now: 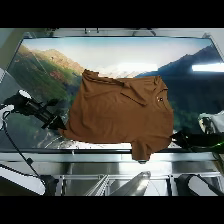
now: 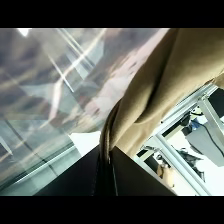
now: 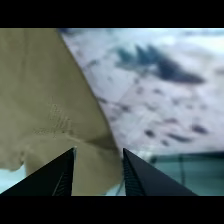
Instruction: Fold the shirts.
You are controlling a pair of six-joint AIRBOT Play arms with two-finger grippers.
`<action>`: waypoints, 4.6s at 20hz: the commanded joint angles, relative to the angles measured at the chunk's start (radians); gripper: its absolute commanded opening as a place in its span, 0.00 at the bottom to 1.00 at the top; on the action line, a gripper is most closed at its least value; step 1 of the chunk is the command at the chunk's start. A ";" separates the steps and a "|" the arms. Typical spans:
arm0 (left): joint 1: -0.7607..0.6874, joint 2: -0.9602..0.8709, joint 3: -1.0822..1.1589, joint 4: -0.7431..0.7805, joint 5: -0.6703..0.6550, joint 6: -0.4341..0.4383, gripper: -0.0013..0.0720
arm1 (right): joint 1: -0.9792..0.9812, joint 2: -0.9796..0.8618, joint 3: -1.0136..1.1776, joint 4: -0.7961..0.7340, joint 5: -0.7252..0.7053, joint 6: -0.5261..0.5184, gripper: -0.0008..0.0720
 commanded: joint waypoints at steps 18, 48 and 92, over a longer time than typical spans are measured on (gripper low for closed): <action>0.301 0.703 0.042 -1.361 -0.185 0.339 0.04 | 0.043 0.392 0.920 0.815 0.002 -0.211 0.03; 0.063 -0.233 0.579 -0.498 0.251 0.195 0.02 | 0.449 -0.649 0.916 0.689 -0.267 -0.489 0.03; 0.307 0.307 -0.072 -0.252 0.206 0.074 0.24 | 0.175 0.176 0.075 -0.199 0.124 0.324 0.55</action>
